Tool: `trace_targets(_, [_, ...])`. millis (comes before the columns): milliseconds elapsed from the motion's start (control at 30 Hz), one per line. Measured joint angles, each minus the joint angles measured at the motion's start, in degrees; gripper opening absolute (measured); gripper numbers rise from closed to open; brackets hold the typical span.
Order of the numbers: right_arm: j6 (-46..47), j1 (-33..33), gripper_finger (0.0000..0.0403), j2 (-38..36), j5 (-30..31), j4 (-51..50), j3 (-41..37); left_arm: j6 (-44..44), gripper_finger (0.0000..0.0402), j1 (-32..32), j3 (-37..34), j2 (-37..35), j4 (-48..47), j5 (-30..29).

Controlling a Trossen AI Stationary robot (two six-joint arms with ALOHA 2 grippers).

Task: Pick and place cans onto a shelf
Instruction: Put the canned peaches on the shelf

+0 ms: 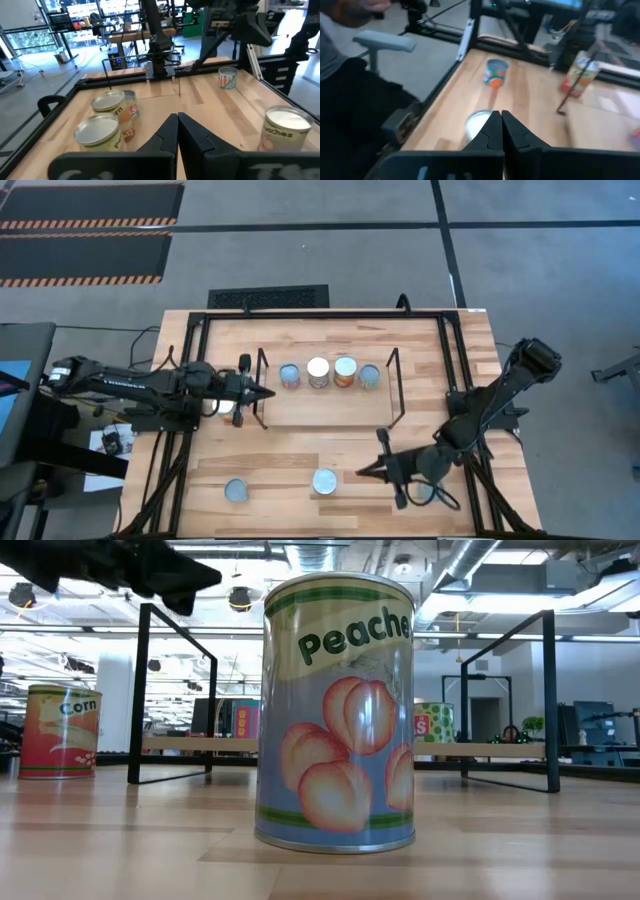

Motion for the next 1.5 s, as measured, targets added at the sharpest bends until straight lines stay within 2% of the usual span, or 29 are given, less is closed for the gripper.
trace_targets(200, [6.24,6.27,0.0003,0.17,8.0,-2.28,0.0,0.02,0.0,-9.59,2.3,0.04,-2.2,-8.49])
trace_targets(300, [8.26,7.03,0.0003,1.34,10.72,-1.89,0.02,-0.02,0.0,-14.84,3.29,0.98,-2.34,-12.19])
trace_targets(400, [8.48,5.23,0.0003,4.44,9.1,0.41,0.06,-0.02,0.0,-19.98,4.61,3.15,-2.71,-16.99])
trace_targets(567, [8.75,1.16,0.0006,10.46,1.9,0.47,4.81,-0.07,0.0,-25.72,6.94,8.68,-3.58,-22.77])
trace_targets(733, [8.49,-2.04,0.0031,16.12,-4.04,-5.07,12.24,-1.39,0.0,-27.66,8.82,13.73,-3.46,-23.4])
trace_targets(967, [8.33,-4.44,0.0101,22.54,-6.66,-20.15,22.72,-2.56,0.0,-28.56,10.52,18.51,-3.42,-23.31])
trace_targets(1100, [8.22,-4.8,0.0125,25.74,-9.51,-26.08,26.86,-3.1,0.0,-29.33,10.73,20.0,-3.17,-23.3])
trace_targets(1267, [6.53,-5.3,0.0131,28.02,-9.5,-29.75,29.65,-3.89,0.0,-29.89,10.73,20.13,-2.91,-23.38])
trace_targets(1500, [5.29,-6.88,0.0107,28.33,-9.76,-31.04,29.79,-5.02,0.0,-29.89,10.73,18.12,-3.28,-24.89])
